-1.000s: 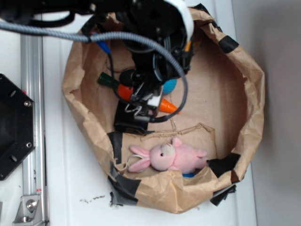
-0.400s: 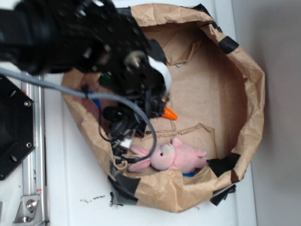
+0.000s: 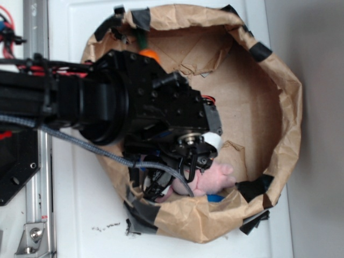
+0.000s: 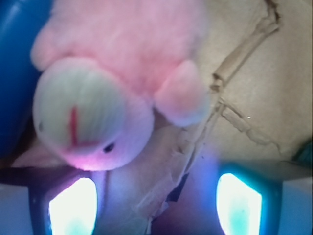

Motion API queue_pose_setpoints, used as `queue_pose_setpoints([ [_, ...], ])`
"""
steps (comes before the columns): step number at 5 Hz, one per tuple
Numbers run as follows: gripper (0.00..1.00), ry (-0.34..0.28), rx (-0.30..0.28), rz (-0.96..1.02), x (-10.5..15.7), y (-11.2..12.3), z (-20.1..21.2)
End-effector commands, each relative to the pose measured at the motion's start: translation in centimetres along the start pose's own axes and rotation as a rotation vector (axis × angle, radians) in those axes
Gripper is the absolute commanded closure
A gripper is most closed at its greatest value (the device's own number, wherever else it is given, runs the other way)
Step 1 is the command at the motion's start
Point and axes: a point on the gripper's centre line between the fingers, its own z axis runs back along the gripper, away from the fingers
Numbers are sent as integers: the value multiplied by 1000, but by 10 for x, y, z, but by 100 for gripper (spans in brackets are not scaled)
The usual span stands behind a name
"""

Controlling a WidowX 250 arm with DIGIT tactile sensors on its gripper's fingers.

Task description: Grab the black box.

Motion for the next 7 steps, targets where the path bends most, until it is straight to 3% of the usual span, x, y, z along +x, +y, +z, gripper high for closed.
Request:
queue_pose_setpoints([
  [1, 0, -21, 1, 41, -16, 6, 19],
  [2, 0, -67, 13, 107, -30, 18, 57],
  [4, 0, -184, 69, 244, -46, 40, 85],
  [5, 0, -159, 2, 240, -43, 39, 76],
  [6, 0, -82, -73, 287, -46, 22, 57],
  [7, 0, -21, -98, 315, -48, 11, 48],
])
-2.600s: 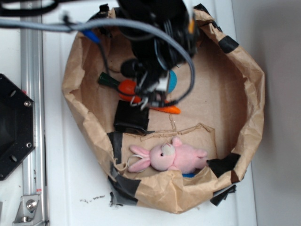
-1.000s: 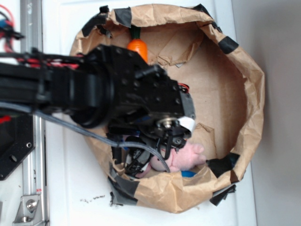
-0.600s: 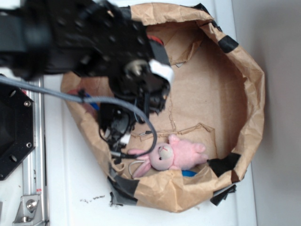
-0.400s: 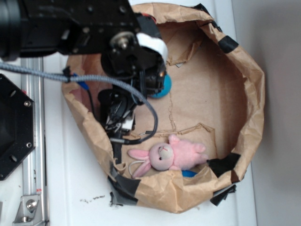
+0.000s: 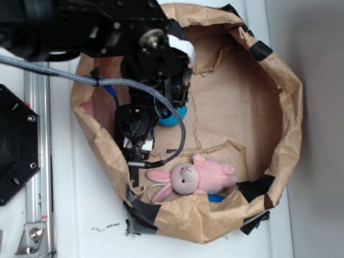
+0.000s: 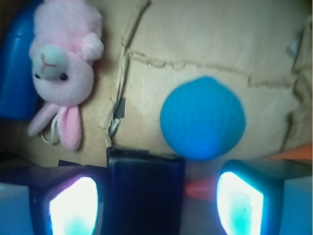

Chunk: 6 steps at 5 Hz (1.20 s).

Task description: Grab the black box.

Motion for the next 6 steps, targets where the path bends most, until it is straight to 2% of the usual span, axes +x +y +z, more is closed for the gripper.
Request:
queue_pose_setpoints([
  [1, 0, 132, -59, 32, -20, -23, -36],
  [2, 0, 157, 61, 3, -16, -37, -63],
  [3, 0, 143, 113, -30, -14, -41, -73],
  [4, 100, 107, 118, -42, -14, -38, -65],
  [5, 100, 63, 155, -78, -14, -37, -41],
  [6, 100, 21, 160, -70, -10, -28, -14],
])
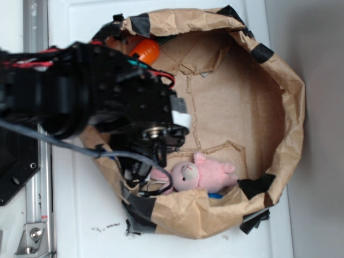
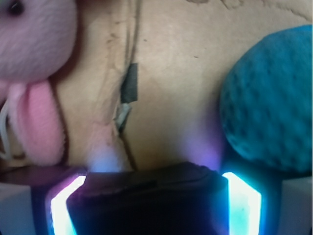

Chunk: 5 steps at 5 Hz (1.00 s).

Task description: Grab the black box.

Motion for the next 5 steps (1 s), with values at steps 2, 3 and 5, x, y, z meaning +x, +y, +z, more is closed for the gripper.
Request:
queue_pose_setpoints([
  [2, 100, -234, 81, -18, 25, 52, 123],
  [3, 100, -250, 102, -50, 39, 48, 146],
  [5, 100, -249, 67, -76, 24, 42, 169],
])
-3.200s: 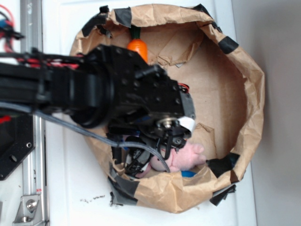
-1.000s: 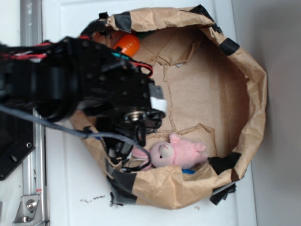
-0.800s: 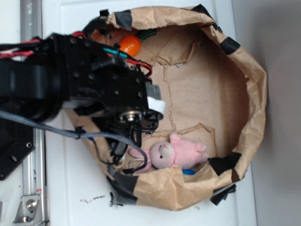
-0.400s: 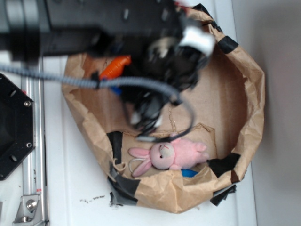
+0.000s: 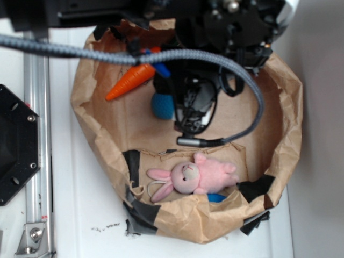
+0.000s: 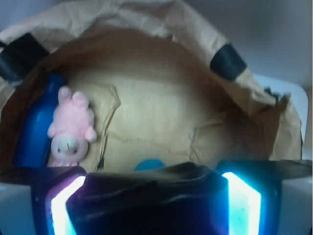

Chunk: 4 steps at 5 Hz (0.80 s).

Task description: Grab the black box.

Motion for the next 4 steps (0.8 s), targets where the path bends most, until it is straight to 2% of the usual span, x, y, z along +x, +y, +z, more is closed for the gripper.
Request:
queue_pose_setpoints([
  [1, 100, -93, -43, -57, -10, -8, 25],
  [4, 100, -81, -41, -51, -5, -11, 16],
])
